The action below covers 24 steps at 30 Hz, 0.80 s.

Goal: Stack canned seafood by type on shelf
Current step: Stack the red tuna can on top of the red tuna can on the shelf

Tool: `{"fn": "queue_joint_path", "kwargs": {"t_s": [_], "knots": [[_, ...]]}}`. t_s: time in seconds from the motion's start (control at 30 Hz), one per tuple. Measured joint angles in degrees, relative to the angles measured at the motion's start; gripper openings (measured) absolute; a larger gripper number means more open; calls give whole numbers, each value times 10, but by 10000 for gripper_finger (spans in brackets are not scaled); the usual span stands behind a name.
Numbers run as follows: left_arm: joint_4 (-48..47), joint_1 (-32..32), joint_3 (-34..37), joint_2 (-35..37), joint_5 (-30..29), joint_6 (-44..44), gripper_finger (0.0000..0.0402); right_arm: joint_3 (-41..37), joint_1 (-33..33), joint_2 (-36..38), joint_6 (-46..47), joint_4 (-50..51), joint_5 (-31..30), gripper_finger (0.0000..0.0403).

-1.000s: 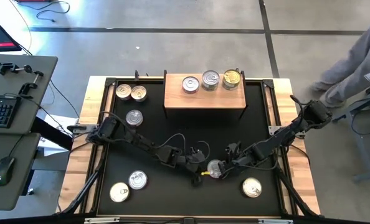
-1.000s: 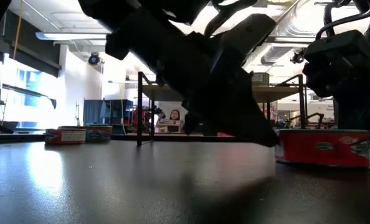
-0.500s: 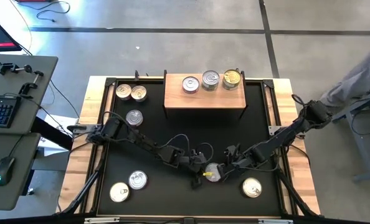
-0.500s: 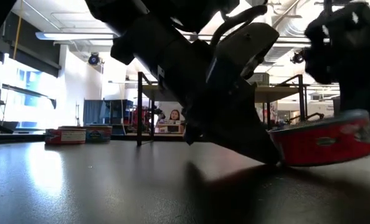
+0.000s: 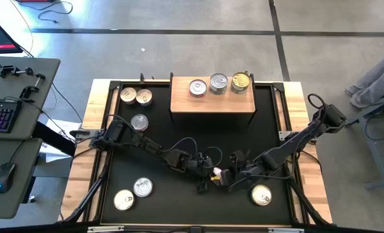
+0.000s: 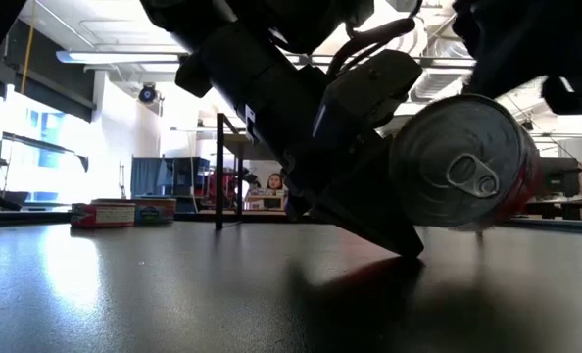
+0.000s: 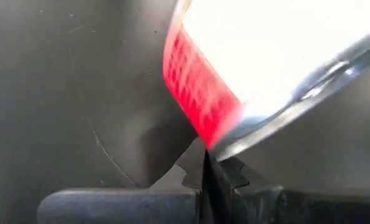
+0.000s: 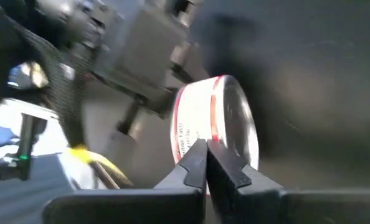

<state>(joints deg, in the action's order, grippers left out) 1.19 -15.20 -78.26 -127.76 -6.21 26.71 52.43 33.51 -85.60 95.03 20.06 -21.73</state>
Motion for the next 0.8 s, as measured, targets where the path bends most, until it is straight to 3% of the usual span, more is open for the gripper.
{"fn": "queue_joint_path", "kwargs": {"t_s": [0.37,0.8], "knots": [[18,9,0,-1,-33,-121,0,-2,-1,-14,-2,-42,-1,0],[-57,52,-58,-5,-18,-88,0,-4,-6,-55,0,-34,-4,0]]}}
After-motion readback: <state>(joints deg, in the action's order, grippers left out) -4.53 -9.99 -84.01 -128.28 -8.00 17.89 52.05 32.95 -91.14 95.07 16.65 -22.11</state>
